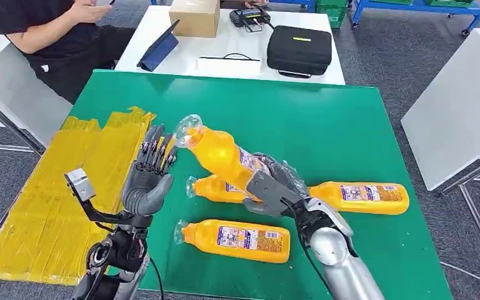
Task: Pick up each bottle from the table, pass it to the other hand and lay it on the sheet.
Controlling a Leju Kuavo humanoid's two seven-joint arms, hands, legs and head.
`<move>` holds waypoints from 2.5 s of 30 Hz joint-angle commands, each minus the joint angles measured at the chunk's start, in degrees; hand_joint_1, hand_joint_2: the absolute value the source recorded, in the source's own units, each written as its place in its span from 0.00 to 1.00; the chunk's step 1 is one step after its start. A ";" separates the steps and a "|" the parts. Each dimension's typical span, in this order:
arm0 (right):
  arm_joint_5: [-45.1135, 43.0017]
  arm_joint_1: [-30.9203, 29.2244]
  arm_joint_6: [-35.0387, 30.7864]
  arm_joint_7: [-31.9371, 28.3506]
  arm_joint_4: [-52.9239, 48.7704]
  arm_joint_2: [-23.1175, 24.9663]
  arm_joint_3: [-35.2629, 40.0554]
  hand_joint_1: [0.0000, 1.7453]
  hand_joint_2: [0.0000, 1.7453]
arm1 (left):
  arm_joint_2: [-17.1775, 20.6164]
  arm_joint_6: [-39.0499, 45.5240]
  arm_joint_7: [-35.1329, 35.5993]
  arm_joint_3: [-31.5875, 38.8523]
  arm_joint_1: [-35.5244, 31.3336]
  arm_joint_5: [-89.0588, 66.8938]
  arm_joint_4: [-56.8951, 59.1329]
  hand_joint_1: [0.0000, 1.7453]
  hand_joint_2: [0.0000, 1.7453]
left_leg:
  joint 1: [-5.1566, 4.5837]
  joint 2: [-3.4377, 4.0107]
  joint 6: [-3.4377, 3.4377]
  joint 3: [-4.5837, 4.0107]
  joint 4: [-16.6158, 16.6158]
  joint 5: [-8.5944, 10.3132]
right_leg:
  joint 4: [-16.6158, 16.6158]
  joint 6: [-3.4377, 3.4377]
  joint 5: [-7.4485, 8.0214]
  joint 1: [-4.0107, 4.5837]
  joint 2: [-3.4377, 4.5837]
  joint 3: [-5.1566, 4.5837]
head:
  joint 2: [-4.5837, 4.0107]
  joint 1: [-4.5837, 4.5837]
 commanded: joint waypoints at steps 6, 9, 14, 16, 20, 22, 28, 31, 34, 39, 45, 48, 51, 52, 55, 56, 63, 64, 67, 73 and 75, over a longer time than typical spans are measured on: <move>0.43 -9.28 -0.13 2.37 6.86 3.62 8.84 1.00 1.00 | 0.12 2.53 1.66 -1.74 -2.49 0.97 2.56 0.00 1.00 | 0.00 0.17 -0.16 0.09 0.03 -0.01 | 0.05 -0.13 0.00 0.04 -0.13 0.03 | 0.00 0.02; 1.06 -11.14 -0.45 3.01 10.06 4.60 11.07 1.00 1.00 | 0.19 2.84 1.67 -2.19 -2.28 1.29 1.97 0.00 1.00 | 0.00 0.18 -0.12 0.05 0.00 0.01 | 0.04 -0.09 0.02 0.01 -0.03 -0.01 | 0.00 0.00; 2.77 -12.46 -0.69 4.48 15.14 4.79 15.37 1.00 1.00 | 0.15 3.93 2.06 -2.11 -1.27 1.54 -0.35 0.00 1.00 | 0.01 0.22 -0.15 0.12 0.00 -0.02 | 0.03 -0.13 0.01 0.04 -0.04 0.05 | 0.00 0.00; 2.96 -12.59 -0.67 4.61 16.63 4.94 16.79 1.00 1.00 | 0.17 4.07 2.14 -1.90 -1.08 1.55 -0.62 0.00 1.00 | 0.02 0.18 -0.15 0.12 -0.02 -0.01 | 0.00 -0.12 0.01 0.05 -0.09 0.08 | 0.00 0.00; 3.12 -12.97 -0.48 4.88 18.28 5.21 18.07 1.00 1.00 | 0.06 4.01 2.19 -1.74 -1.03 1.61 -0.70 0.00 1.00 | 0.02 0.14 -0.14 0.09 -0.01 0.00 | 0.02 -0.11 0.01 0.04 -0.10 0.05 | 0.00 0.00; 3.15 -13.03 -0.45 4.92 18.62 5.30 18.25 1.00 1.00 | 0.03 4.00 2.19 -1.73 -1.03 1.61 -0.73 0.00 1.00 | 0.02 0.16 -0.15 0.11 -0.01 -0.01 | 0.03 -0.12 0.00 0.04 -0.12 0.07 | 0.00 0.00; 3.15 -12.95 -0.45 4.90 18.93 5.47 18.42 1.00 1.00 | -0.04 4.03 2.24 -1.75 -1.07 1.61 -0.76 0.00 1.00 | 0.03 0.07 -0.17 0.09 0.03 -0.02 | 0.05 -0.14 -0.03 0.06 -0.25 0.09 | 0.00 0.02; 3.15 -12.95 -0.45 4.90 18.93 5.47 18.42 1.00 1.00 | -0.04 4.03 2.24 -1.75 -1.07 1.61 -0.76 0.00 1.00 | 0.01 0.08 -0.16 0.06 0.01 -0.01 | 0.05 -0.13 -0.02 0.04 -0.22 0.05 | 0.00 0.00; 3.15 -12.95 -0.45 4.90 18.93 5.47 18.42 1.00 1.00 | -0.04 4.03 2.24 -1.75 -1.07 1.61 -0.76 0.00 1.00 | 0.01 0.06 -0.14 0.04 0.00 0.00 | 0.04 -0.12 -0.02 0.03 -0.21 0.03 | 0.00 0.00; 3.15 -12.95 -0.45 4.90 18.93 5.47 18.42 1.00 1.00 | -0.04 4.03 2.24 -1.75 -1.07 1.61 -0.76 0.00 1.00 | 0.01 0.00 -0.10 -0.01 0.00 0.02 | 0.03 -0.09 -0.01 0.02 -0.18 -0.02 | 0.00 0.00; 3.15 -12.95 -0.45 4.90 18.93 5.47 18.42 1.00 1.00 | -0.04 4.03 2.24 -1.75 -1.07 1.61 -0.76 0.00 1.00 | 0.02 0.00 -0.10 -0.04 0.00 0.03 | 0.03 -0.08 0.00 0.03 -0.16 -0.04 | 0.00 0.00; 3.15 -12.95 -0.45 4.90 18.93 5.47 18.42 1.00 1.00 | -0.04 4.03 2.24 -1.75 -1.07 1.61 -0.76 0.00 1.00 | 0.01 0.01 -0.10 -0.03 0.00 0.03 | 0.03 -0.08 0.00 0.02 -0.18 -0.04 | 0.00 0.02; 3.15 -12.95 -0.45 4.90 18.93 5.47 18.42 1.00 1.00 | -0.04 4.03 2.24 -1.75 -1.07 1.61 -0.76 0.00 1.00 | 0.01 0.02 -0.17 0.07 0.03 -0.01 | 0.07 -0.15 -0.05 0.04 -0.31 0.07 | 0.00 0.00; 3.15 -12.95 -0.45 4.90 18.93 5.47 18.42 1.00 1.00 | -0.04 4.03 2.24 -1.75 -1.07 1.61 -0.76 0.00 1.00 | 0.02 0.00 -0.14 0.02 0.02 0.01 | 0.05 -0.12 -0.03 0.04 -0.26 0.02 | 0.00 0.00; 9.57 -14.59 0.38 8.25 19.61 4.07 22.07 1.00 1.00 | 0.38 4.09 2.95 -2.14 -1.32 -0.57 -0.73 1.00 1.00 | 0.02 0.03 -0.15 0.05 0.02 0.00 | 0.05 -0.13 -0.04 0.04 -0.25 0.04 | 0.00 0.00; 11.95 -12.69 0.55 8.23 19.13 5.07 21.28 1.00 1.00 | -0.87 3.11 3.62 -0.32 -0.96 -1.94 -1.00 1.00 1.00 | 0.01 0.01 -0.13 0.01 0.01 0.02 | 0.04 -0.11 -0.02 0.03 -0.22 0.00 | 0.00 0.02; 12.83 -12.29 0.23 7.77 19.62 5.41 20.90 1.00 1.00 | -1.38 2.19 4.00 0.86 -0.45 -2.37 -1.35 1.00 1.00 | 0.02 0.00 -0.12 0.01 -0.01 0.03 | 0.01 -0.10 -0.03 0.04 -0.26 -0.02 | 0.00 0.00; 12.83 -12.29 0.23 7.77 19.62 5.41 20.90 1.00 1.00 | -1.38 2.19 4.00 0.86 -0.45 -2.37 -1.35 1.00 1.00 | 0.03 0.01 -0.23 0.17 0.04 -0.04 | 0.08 -0.21 -0.11 0.08 -0.48 0.15 | 0.00 0.00; 12.83 -12.29 0.23 7.77 19.62 5.41 20.90 1.00 1.00 | -1.38 2.19 4.00 0.86 -0.45 -2.37 -1.35 1.00 1.00 | 0.04 0.01 -0.15 0.05 0.02 0.00 | 0.03 -0.13 -0.05 0.06 -0.31 0.04 | 0.00 0.02; 12.70 -12.75 0.31 6.96 20.49 5.60 20.53 1.00 1.00 | -1.64 1.72 4.07 1.11 0.19 -2.58 -1.57 1.00 1.00 | 0.03 0.03 -0.13 0.01 0.01 0.02 | 0.02 -0.10 -0.02 0.05 -0.25 -0.01 | 0.00 0.00; 12.58 -12.85 0.15 6.69 20.75 5.56 20.36 1.00 1.00 | -1.67 1.70 4.07 1.20 0.27 -2.57 -1.70 1.00 1.00 | 0.03 0.03 -0.14 0.03 0.02 0.00 | 0.03 -0.12 -0.04 0.05 -0.28 0.01 | 0.00 0.00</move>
